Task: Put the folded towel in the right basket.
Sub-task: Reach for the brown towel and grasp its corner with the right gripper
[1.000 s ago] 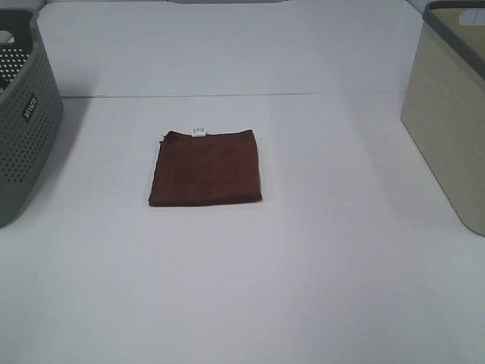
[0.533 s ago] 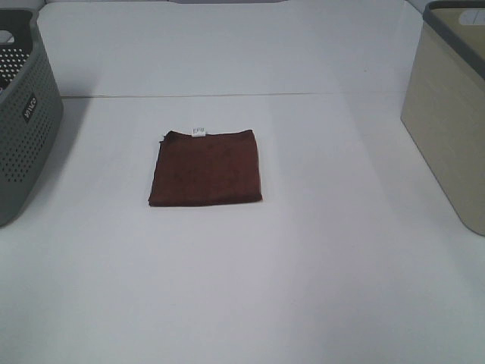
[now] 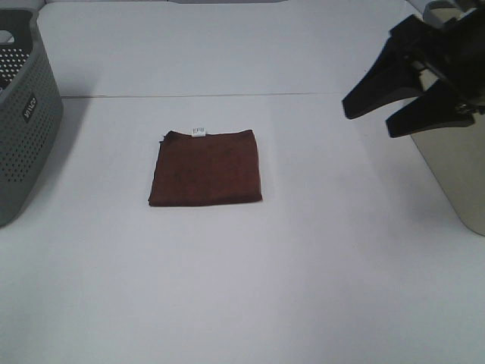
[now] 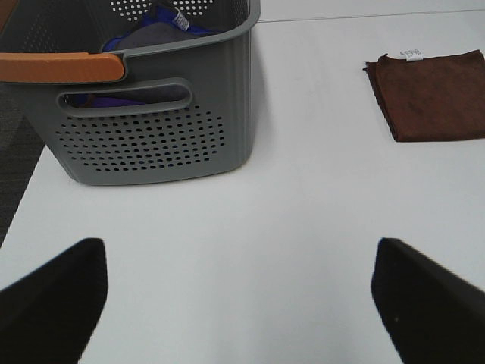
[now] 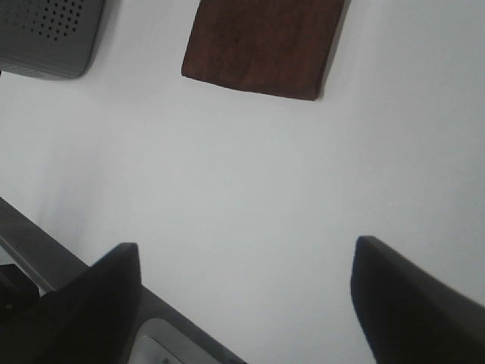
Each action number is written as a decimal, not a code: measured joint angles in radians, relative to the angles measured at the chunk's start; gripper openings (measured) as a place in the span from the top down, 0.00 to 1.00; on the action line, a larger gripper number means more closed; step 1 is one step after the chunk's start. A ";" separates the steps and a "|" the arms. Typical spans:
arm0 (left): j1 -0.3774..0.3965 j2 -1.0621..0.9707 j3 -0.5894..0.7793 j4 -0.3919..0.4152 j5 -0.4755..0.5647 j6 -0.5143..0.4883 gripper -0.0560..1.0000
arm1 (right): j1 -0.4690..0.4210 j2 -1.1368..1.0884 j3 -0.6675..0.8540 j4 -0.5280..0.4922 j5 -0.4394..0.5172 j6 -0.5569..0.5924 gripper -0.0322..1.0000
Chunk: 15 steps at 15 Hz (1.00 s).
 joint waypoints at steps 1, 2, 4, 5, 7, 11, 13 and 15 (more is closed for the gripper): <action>0.000 0.000 0.000 0.000 0.000 0.000 0.11 | 0.051 0.037 -0.014 0.009 -0.045 0.000 0.25; 0.000 0.000 0.000 0.000 0.000 0.000 0.11 | 0.071 0.060 -0.022 0.014 -0.068 0.000 0.25; 0.000 0.000 0.000 0.000 0.000 0.000 0.11 | 0.127 0.162 -0.069 0.022 -0.106 0.000 0.25; 0.000 0.000 0.000 0.000 0.000 0.000 0.11 | 0.143 0.219 -0.109 0.030 -0.107 0.000 0.25; 0.000 0.000 0.000 0.000 0.000 0.000 0.11 | 0.154 0.356 -0.214 0.056 -0.067 0.000 0.25; 0.000 0.000 0.000 0.000 0.000 0.000 0.11 | 0.156 0.615 -0.441 0.097 0.020 0.000 0.25; 0.000 0.000 0.000 0.000 0.000 0.000 0.11 | 0.156 0.701 -0.505 0.121 0.016 0.000 0.25; 0.000 0.000 0.000 0.000 0.000 0.000 0.11 | 0.156 0.783 -0.563 0.134 -0.014 0.003 0.25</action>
